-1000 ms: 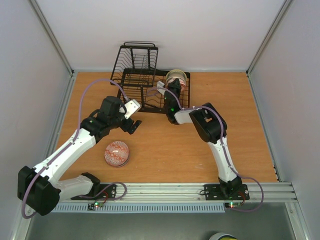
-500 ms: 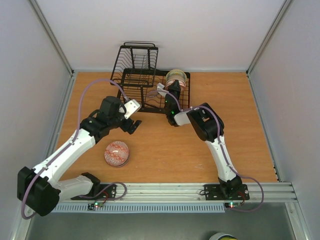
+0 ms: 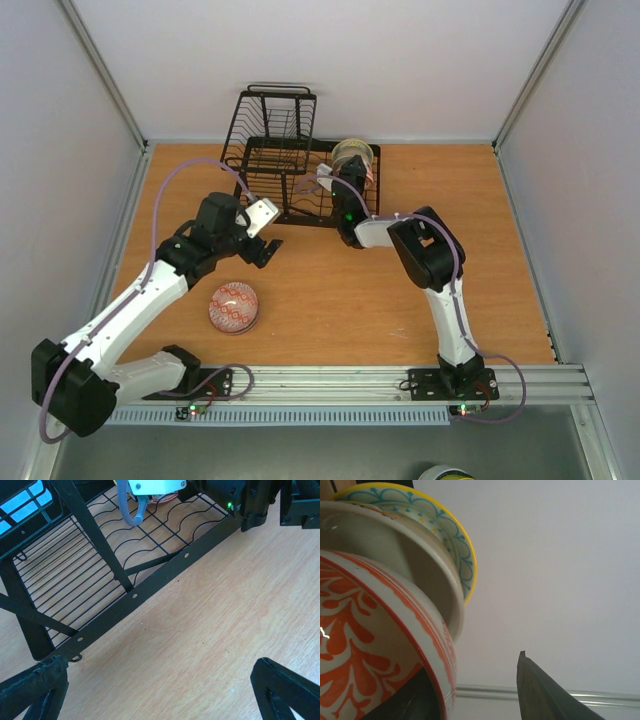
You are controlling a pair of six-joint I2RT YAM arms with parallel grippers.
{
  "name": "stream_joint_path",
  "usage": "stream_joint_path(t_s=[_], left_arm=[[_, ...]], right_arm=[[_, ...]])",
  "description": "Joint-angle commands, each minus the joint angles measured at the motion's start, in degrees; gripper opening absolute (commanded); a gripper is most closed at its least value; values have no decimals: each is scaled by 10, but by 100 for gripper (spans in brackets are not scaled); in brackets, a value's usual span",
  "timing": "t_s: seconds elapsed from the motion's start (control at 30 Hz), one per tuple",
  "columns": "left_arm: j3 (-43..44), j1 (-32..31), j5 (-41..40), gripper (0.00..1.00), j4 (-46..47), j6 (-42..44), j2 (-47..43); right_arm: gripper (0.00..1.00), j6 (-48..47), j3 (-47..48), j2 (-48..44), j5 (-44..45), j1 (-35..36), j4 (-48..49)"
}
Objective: Load the bowls into the dish rack
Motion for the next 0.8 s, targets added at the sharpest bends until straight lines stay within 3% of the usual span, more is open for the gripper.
stream_joint_path(t_s=[0.0, 0.33, 0.77], left_arm=[[-5, 3, -3, 99, 22, 4, -16], [-4, 3, 0, 99, 19, 3, -24], [-4, 3, -4, 99, 19, 3, -24]], right_arm=[[41, 92, -1, -76, 10, -3, -95], [49, 276, 2, -153, -50, -2, -356], [48, 281, 7, -118, -64, -2, -382]])
